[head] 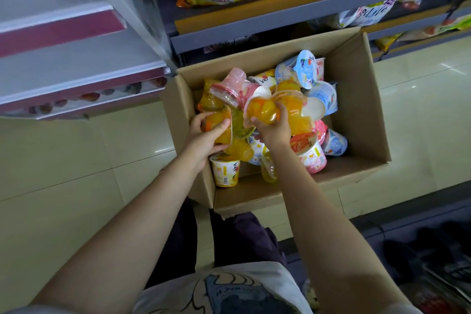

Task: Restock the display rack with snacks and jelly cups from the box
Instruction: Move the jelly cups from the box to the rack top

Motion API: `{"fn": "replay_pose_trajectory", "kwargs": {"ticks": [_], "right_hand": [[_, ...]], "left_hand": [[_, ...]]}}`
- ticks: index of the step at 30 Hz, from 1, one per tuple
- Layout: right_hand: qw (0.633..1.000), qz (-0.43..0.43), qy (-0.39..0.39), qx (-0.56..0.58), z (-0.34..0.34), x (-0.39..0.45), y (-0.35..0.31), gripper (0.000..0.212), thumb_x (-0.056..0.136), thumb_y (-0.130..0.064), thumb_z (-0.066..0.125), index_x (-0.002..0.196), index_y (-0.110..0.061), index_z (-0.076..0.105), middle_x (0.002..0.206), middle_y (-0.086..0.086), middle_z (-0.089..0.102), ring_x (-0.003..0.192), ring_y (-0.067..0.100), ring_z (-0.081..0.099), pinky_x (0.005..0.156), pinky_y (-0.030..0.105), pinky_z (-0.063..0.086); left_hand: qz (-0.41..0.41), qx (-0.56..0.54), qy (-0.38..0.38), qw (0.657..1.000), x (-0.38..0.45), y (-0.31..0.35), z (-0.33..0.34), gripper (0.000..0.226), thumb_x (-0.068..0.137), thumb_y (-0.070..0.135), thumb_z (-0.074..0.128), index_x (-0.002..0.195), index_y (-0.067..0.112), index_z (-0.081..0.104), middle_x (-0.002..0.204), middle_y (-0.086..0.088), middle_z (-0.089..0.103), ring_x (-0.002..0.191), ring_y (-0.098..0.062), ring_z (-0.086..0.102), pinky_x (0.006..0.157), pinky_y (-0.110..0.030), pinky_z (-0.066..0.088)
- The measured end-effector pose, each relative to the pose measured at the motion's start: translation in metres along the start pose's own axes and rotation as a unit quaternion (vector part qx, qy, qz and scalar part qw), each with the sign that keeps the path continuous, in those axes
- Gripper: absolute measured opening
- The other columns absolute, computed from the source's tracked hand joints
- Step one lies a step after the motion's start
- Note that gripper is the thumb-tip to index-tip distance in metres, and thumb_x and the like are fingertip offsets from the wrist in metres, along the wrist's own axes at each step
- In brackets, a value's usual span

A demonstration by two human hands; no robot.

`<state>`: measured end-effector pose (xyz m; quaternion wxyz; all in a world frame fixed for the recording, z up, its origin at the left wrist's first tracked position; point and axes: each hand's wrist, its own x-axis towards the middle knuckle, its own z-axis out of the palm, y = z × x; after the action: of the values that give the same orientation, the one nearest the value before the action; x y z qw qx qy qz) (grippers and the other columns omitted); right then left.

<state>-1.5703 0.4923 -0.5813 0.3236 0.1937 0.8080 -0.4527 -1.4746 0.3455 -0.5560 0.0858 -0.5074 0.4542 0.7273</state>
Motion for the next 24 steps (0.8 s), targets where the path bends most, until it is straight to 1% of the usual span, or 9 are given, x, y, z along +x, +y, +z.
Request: {"fn": "replay_pose_trajectory", "kwargs": {"ticks": [4,7,9,11,13,15,19,22,24], "right_hand": [[0.999,-0.011,0.017,0.041,0.005,-0.022,-0.006,0.082,0.075,-0.032,0.085,0.144,-0.03,0.041,0.135,0.002,0.053,0.079,0.03,0.072,0.052,0.028,0.057],[0.992,-0.007,0.025,0.124,0.006,-0.059,-0.016,0.077,0.078,-0.033,0.083,0.143,-0.026,0.042,0.101,0.009,0.068,0.061,0.024,0.067,0.057,0.033,0.06],[0.984,-0.012,0.005,0.176,0.003,-0.091,-0.03,0.066,0.081,-0.033,0.08,0.136,-0.032,0.043,0.076,0.013,0.065,0.056,0.022,0.058,0.056,0.03,0.057],[0.98,-0.033,-0.026,0.193,-0.001,-0.122,-0.047,0.048,0.085,-0.034,0.076,0.123,-0.033,0.047,0.068,0.013,0.058,0.052,0.019,0.052,0.05,0.026,0.05],[0.977,-0.077,-0.06,0.187,0.002,-0.154,-0.067,0.029,0.089,-0.035,0.071,0.109,-0.018,0.06,0.063,0.012,0.05,0.048,0.018,0.045,0.045,0.024,0.04],[0.975,-0.115,-0.084,0.172,0.013,-0.19,-0.092,0.028,0.091,-0.036,0.068,0.101,-0.011,0.064,0.058,0.01,0.044,0.046,0.019,0.038,0.043,0.025,0.033],[0.964,-0.184,-0.101,0.163,0.051,-0.262,-0.153,0.012,0.093,-0.03,0.068,0.085,-0.023,0.073,0.056,0.008,0.043,0.048,0.015,0.037,0.047,0.025,0.032],[0.945,-0.261,-0.111,0.163,0.09,-0.321,-0.208,0.019,0.093,-0.024,0.067,0.108,-0.015,0.073,0.065,-0.009,0.063,0.059,0.004,0.056,0.059,0.018,0.046],[0.928,-0.294,-0.138,0.18,0.115,-0.353,-0.241,0.026,0.094,-0.023,0.066,0.117,-0.014,0.069,0.087,-0.006,0.075,0.081,0.008,0.069,0.072,0.023,0.057]], "left_hand": [[0.007,-0.001,-0.012,1.0,-0.011,0.007,-0.005,0.043,0.081,0.028,0.08,0.115,0.029,0.053,0.126,-0.002,0.055,0.114,-0.026,0.061,0.073,-0.042,0.062],[0.025,-0.008,-0.023,0.999,-0.026,0.02,-0.016,0.045,0.083,0.027,0.079,0.12,0.026,0.054,0.127,-0.003,0.057,0.113,-0.026,0.063,0.073,-0.042,0.062],[0.036,-0.02,-0.029,0.999,-0.041,0.035,-0.03,0.047,0.084,0.027,0.077,0.125,0.022,0.055,0.126,-0.004,0.06,0.11,-0.026,0.065,0.074,-0.043,0.061],[0.053,-0.029,-0.038,0.997,-0.059,0.054,-0.049,0.052,0.08,0.032,0.077,0.127,0.02,0.057,0.124,-0.006,0.064,0.108,-0.025,0.067,0.074,-0.042,0.061],[0.082,-0.044,-0.045,0.995,-0.081,0.076,-0.071,0.062,0.073,0.038,0.078,0.128,0.019,0.059,0.123,-0.008,0.066,0.106,-0.025,0.069,0.072,-0.04,0.06],[0.116,-0.053,-0.046,0.991,-0.108,0.101,-0.094,0.06,0.07,0.038,0.077,0.125,0.019,0.06,0.117,-0.007,0.069,0.099,-0.021,0.071,0.069,-0.036,0.06],[0.192,-0.085,-0.057,0.976,-0.168,0.155,-0.132,0.047,0.067,0.032,0.077,0.11,0.022,0.062,0.093,0.006,0.075,0.086,-0.016,0.071,0.064,-0.032,0.059],[0.26,-0.114,-0.05,0.958,-0.217,0.204,-0.179,0.055,0.06,0.032,0.079,0.112,0.022,0.062,0.096,0.004,0.073,0.088,-0.018,0.071,0.072,-0.037,0.06],[0.303,-0.127,-0.053,0.943,-0.244,0.233,-0.214,0.062,0.062,0.031,0.078,0.121,0.02,0.062,0.104,0.001,0.073,0.094,-0.018,0.07,0.082,-0.04,0.059]]}}
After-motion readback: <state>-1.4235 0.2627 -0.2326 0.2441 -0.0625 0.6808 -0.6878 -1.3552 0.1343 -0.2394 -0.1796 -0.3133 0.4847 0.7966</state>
